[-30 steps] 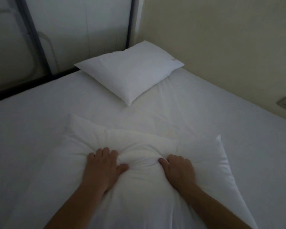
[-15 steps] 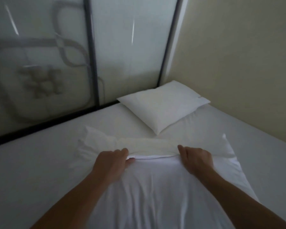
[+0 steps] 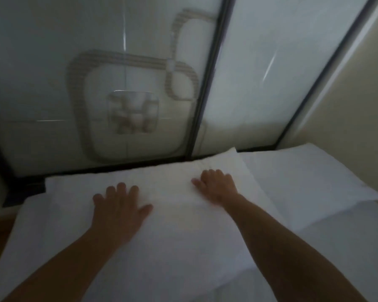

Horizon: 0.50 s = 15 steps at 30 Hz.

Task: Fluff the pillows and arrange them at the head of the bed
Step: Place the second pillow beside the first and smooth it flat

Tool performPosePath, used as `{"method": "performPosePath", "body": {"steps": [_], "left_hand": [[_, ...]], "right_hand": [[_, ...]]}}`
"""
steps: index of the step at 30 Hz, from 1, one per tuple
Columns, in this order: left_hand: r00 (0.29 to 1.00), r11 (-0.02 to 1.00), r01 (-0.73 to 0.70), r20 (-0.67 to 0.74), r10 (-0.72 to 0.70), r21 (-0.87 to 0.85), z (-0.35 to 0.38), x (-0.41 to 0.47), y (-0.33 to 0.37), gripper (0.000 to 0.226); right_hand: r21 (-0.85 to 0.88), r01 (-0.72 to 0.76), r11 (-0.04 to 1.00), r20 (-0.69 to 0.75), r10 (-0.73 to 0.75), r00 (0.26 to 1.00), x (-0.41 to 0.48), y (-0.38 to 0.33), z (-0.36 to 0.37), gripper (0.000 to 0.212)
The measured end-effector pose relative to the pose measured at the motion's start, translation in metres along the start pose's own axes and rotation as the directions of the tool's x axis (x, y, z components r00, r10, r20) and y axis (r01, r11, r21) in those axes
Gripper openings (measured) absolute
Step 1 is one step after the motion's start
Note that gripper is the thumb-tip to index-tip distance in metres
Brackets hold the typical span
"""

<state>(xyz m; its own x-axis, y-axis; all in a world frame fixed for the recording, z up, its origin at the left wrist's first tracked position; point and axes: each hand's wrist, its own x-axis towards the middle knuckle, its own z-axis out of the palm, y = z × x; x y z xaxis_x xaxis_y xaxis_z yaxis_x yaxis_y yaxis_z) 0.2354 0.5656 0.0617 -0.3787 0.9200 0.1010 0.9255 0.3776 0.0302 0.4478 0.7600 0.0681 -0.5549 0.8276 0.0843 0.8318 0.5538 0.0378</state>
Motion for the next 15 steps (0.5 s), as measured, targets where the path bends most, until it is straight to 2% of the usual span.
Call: {"method": "performPosePath", "body": {"steps": [2, 4, 9, 13, 15], "left_hand": [[0.996, 0.992, 0.051, 0.076, -0.042, -0.115, 0.026, 0.01, 0.003, 0.077], [0.996, 0.98, 0.06, 0.081, -0.046, -0.19, 0.046, 0.026, 0.014, 0.082], [0.988, 0.989, 0.077, 0.143, -0.059, -0.123, 0.076, 0.03, 0.016, 0.083], [0.981, 0.988, 0.1, 0.178, -0.079, -0.114, 0.066, 0.02, 0.008, 0.089], [0.974, 0.991, 0.111, 0.206, -0.093, -0.077, 0.06, 0.009, 0.002, 0.093]], "right_hand": [[0.025, -0.028, 0.999, 0.127, 0.025, 0.992, 0.008, -0.018, 0.049, 0.079], [0.041, -0.065, 0.997, 0.114, 0.06, 0.992, 0.013, -0.018, 0.083, 0.085], [0.099, -0.069, 0.993, 0.085, 0.06, 0.995, 0.013, -0.007, 0.103, 0.081], [0.173, -0.036, 0.984, 0.062, 0.025, 0.998, 0.006, -0.008, 0.091, 0.081], [0.135, -0.038, 0.99, 0.012, 0.037, 0.999, 0.007, 0.005, 0.078, 0.084]]}}
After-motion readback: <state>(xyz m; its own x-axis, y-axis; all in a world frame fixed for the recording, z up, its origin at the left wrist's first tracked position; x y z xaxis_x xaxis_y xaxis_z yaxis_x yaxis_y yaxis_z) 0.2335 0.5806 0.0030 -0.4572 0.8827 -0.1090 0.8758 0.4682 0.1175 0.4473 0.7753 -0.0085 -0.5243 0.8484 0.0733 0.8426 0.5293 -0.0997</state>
